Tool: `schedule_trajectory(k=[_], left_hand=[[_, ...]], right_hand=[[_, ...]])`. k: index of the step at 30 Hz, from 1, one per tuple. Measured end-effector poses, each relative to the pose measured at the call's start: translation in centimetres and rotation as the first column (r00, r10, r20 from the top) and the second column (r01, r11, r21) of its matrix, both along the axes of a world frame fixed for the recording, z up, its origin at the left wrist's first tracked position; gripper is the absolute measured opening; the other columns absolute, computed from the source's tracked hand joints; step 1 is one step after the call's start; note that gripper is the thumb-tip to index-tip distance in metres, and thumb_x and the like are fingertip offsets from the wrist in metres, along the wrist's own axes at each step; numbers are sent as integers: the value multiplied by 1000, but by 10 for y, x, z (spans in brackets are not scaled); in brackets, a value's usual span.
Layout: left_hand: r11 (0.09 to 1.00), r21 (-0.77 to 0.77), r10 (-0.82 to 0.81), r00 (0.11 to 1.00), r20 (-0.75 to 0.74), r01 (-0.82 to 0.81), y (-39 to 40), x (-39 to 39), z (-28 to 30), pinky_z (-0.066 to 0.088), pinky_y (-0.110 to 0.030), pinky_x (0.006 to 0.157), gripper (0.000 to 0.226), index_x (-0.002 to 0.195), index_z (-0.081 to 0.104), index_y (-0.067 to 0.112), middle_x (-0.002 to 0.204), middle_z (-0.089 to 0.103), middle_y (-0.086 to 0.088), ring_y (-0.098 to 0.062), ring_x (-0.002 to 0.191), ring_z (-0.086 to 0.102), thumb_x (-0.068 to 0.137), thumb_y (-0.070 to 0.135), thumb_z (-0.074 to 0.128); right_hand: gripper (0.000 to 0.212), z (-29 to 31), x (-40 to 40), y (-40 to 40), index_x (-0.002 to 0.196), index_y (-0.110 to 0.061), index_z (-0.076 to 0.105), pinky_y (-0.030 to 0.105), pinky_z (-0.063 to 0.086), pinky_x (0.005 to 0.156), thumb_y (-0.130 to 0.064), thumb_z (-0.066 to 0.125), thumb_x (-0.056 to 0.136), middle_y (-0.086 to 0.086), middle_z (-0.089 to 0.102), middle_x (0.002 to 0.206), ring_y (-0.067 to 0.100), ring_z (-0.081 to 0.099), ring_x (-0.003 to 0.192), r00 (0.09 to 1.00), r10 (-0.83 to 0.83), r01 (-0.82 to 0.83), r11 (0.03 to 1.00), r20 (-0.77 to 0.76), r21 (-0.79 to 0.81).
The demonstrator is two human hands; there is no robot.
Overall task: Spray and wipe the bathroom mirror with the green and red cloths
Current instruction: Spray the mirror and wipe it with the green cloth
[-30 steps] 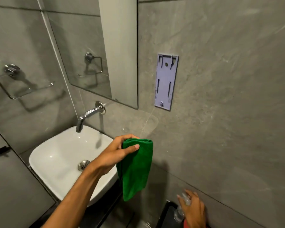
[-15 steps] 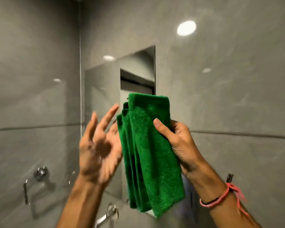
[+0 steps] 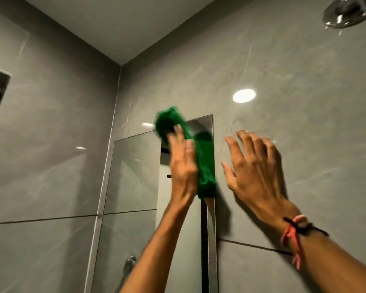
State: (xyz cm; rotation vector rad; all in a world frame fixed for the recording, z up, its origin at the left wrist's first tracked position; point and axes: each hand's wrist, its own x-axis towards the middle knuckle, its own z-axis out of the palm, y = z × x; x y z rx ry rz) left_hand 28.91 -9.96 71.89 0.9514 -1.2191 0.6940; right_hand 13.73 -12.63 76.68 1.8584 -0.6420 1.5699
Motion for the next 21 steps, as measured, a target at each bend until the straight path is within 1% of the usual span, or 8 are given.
schedule_trajectory(k=[1,3,6,10,14,16,19,21], left_hand=[[990,3,143,988,56,-143,22,-6,63,7,-46,131,61,161,10,35,173,-4,0,-17,159,-1,104,44,31],[906,-20,419,890,178,-422,1,-2,69,7,-45,131,58,159,15,38,173,1,-4,-20,160,0,104,46,30],[895,-16,431,856,285,-445,-1,48,93,11,-46,130,57,158,21,38,172,9,-7,-23,160,9,102,48,27],[896,58,443,895,-49,-440,34,168,107,11,-50,130,58,159,17,37,173,5,-8,-28,159,8,102,46,26],[893,174,450,842,-297,-415,59,257,14,1,-47,131,54,161,15,16,172,6,-13,-31,160,0,110,22,32],[864,287,500,776,-384,-415,63,278,-59,0,-47,130,53,159,16,4,172,2,-17,-35,159,-3,109,11,31],[801,447,592,633,-499,-398,70,256,-186,-2,-41,131,55,161,9,7,172,-4,-12,-28,160,-6,109,22,18],[816,471,576,525,-626,-335,66,216,-250,-1,-40,130,55,160,13,8,172,-2,-14,-28,160,-4,108,25,17]], right_hand=[[63,2,0,-4,151,-15,49,54,33,120,-41,57,93,19,48,157,37,46,144,999,-38,38,999,-26,-12],[64,4,12,-10,155,-17,45,56,27,125,-38,51,95,22,41,163,36,40,151,996,-79,78,996,-33,-52],[63,4,23,-15,156,-16,43,57,24,126,-40,38,98,23,35,166,36,34,155,992,-122,119,987,-26,-108],[65,2,30,-21,161,-19,33,57,21,128,-46,26,102,21,28,169,34,28,158,979,-205,201,969,-16,-141],[65,1,34,-31,160,-20,33,59,23,126,-49,22,102,21,29,169,36,30,156,980,-193,199,954,50,-225],[65,5,39,-39,160,-22,30,61,24,125,-52,19,104,21,28,169,37,29,156,983,-172,181,953,58,-243],[65,3,40,-46,162,-22,22,65,21,125,-53,21,105,21,22,171,37,23,158,993,-110,118,966,47,-230],[65,-1,38,-46,162,-21,20,66,21,125,-53,22,106,21,20,171,38,21,159,997,-75,76,971,13,-225]])
